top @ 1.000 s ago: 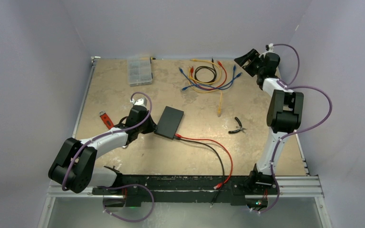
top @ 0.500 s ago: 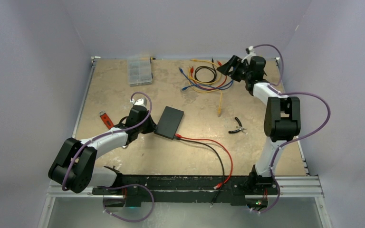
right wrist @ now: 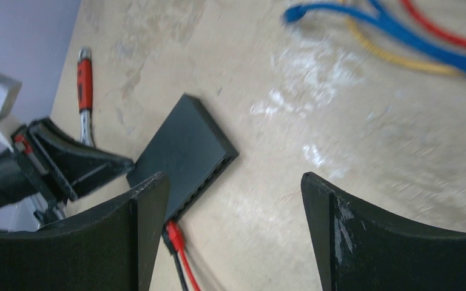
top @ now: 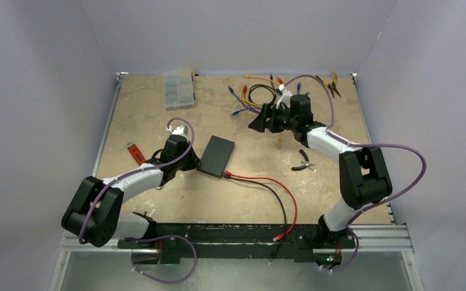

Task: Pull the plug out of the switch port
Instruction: Pull the connector from the switch port.

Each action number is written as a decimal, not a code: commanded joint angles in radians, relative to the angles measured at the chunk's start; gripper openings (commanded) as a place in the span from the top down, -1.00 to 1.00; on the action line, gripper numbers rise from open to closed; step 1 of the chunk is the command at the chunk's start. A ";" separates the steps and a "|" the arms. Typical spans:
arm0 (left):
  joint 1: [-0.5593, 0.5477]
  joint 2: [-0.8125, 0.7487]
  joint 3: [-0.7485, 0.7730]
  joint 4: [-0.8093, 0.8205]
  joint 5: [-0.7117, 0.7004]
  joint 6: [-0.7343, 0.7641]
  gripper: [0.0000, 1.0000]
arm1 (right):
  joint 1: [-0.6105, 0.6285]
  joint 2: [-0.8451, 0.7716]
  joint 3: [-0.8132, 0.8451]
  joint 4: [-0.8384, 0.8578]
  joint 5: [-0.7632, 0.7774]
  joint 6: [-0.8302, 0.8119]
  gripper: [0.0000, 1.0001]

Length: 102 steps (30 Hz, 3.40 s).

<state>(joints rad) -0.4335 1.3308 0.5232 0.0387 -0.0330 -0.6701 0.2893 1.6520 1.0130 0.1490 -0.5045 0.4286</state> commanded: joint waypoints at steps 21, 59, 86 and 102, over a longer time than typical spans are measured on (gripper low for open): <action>0.006 -0.073 -0.089 -0.074 0.110 0.047 0.40 | 0.294 0.266 -0.012 0.193 -0.031 0.134 -0.26; 0.007 0.023 0.018 -0.062 0.121 0.073 -0.07 | 0.273 0.221 -0.142 0.101 -0.216 0.006 0.04; 0.008 0.050 -0.025 -0.004 0.153 0.061 0.48 | 0.272 0.419 -0.086 0.292 -0.313 0.120 0.22; 0.007 0.051 -0.037 -0.003 0.158 0.060 0.53 | 0.272 0.458 -0.050 0.294 -0.297 0.124 0.49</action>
<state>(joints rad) -0.4126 1.3529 0.5247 0.0628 0.0757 -0.6235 0.5571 2.0693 0.9588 0.4828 -0.8928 0.5850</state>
